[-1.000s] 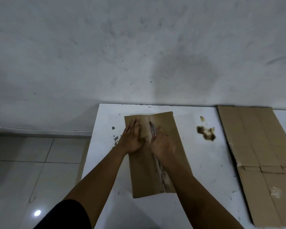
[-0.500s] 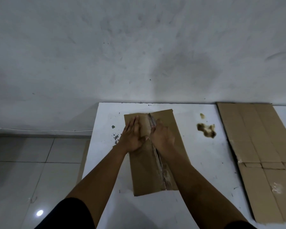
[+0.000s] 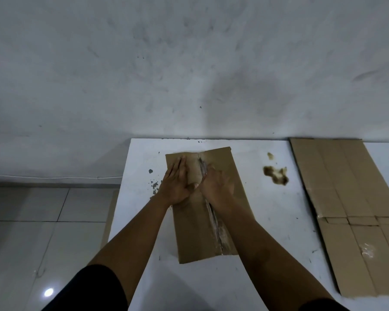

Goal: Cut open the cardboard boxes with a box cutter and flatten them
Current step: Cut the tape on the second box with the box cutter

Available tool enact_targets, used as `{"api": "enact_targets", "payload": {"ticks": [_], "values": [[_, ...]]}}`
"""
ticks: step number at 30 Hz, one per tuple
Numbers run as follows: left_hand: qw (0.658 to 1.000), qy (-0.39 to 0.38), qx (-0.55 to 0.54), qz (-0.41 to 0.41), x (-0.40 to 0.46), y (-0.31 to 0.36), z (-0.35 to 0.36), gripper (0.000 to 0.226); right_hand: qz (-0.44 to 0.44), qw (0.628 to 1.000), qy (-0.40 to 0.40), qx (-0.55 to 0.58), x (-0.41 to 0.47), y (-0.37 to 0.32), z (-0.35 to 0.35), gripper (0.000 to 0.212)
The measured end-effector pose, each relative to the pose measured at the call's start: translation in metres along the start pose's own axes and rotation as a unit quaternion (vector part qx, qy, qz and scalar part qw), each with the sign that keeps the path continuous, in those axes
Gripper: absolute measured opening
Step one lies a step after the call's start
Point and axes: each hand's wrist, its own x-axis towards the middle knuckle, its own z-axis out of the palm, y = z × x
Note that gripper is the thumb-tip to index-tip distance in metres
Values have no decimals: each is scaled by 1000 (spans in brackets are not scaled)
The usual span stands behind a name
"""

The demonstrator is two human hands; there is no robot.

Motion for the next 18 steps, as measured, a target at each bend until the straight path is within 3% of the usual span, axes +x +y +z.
{"api": "enact_targets", "payload": {"ticks": [9, 18], "values": [[1000, 9, -20, -12, 3, -4, 7, 108, 3, 1000, -21, 6, -12, 6, 1, 38], [996, 86, 11, 6, -2, -2, 17, 91, 22, 999, -19, 16, -44, 21, 19, 41]]}}
